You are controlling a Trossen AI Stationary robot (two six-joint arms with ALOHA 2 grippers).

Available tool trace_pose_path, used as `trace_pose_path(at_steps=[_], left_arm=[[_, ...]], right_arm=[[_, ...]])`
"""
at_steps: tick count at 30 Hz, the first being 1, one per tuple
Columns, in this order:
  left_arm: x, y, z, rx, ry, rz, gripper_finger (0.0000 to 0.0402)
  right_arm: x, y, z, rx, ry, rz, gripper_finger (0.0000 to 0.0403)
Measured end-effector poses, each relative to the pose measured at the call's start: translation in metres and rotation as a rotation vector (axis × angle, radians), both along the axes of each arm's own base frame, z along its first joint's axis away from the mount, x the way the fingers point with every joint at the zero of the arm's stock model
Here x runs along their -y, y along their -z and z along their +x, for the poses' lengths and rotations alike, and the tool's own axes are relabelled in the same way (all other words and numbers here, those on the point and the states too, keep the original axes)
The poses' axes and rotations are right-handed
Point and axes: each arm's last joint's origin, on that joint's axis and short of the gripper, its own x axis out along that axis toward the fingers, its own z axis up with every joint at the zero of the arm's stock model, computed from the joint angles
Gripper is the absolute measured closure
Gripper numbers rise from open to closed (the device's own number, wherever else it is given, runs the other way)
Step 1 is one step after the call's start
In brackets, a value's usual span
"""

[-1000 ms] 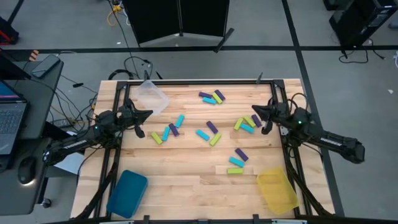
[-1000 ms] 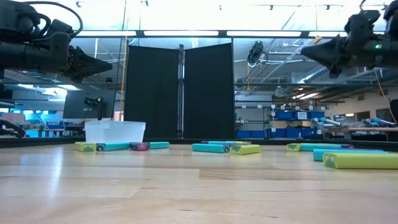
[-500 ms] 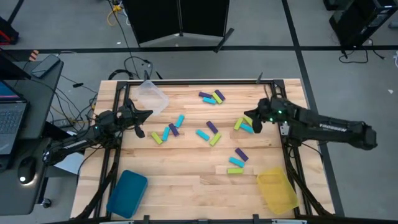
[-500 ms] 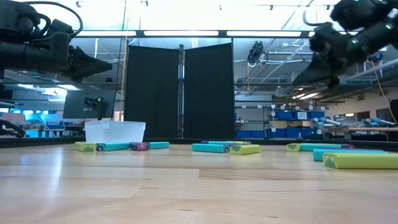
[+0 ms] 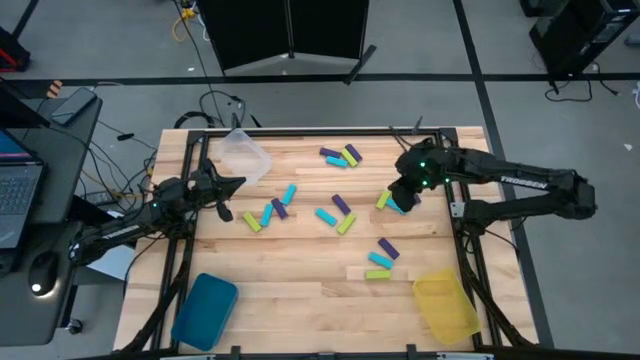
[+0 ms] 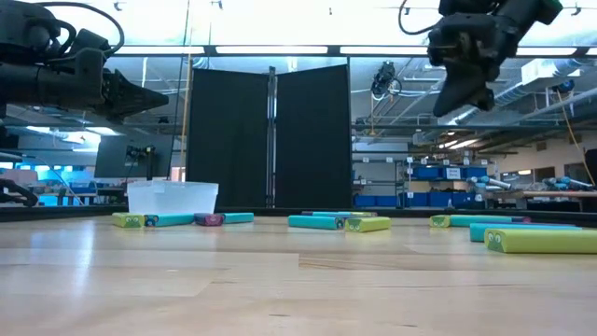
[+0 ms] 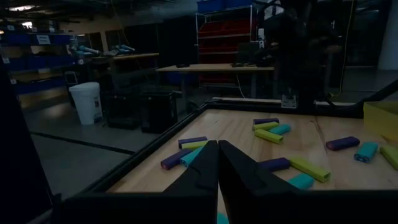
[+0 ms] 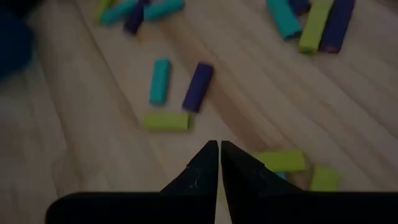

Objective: Sort blocks
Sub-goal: Put the blue block into the yellow bin

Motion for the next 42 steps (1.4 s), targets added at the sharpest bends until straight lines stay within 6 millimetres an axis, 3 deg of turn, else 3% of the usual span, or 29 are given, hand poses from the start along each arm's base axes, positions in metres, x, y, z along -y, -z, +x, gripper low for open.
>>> trace_pose_path(at_steps=[8, 18, 30, 34, 42], left_arm=[[0.000, 0.000, 0.000, 0.000, 0.000, 0.000, 0.0385], [0.000, 0.000, 0.000, 0.000, 0.000, 0.000, 0.0385], [0.000, 0.000, 0.000, 0.000, 0.000, 0.000, 0.0385], [0.000, 0.000, 0.000, 0.000, 0.000, 0.000, 0.0385], [0.000, 0.000, 0.000, 0.000, 0.000, 0.000, 0.0385]], right_arm=[[-0.010, 0.034, 0.004, -0.294, -0.070, 0.019, 0.0340], [-0.021, 0.050, 0.016, -0.405, -0.110, -0.004, 0.0286], [-0.015, 0.088, 0.038, -0.573, -0.102, 0.039, 0.0241], [-0.007, 0.087, 0.048, -0.571, -0.034, 0.063, 0.0221], [0.012, 0.092, 0.061, -0.568, -0.066, 0.041, 0.0195]])
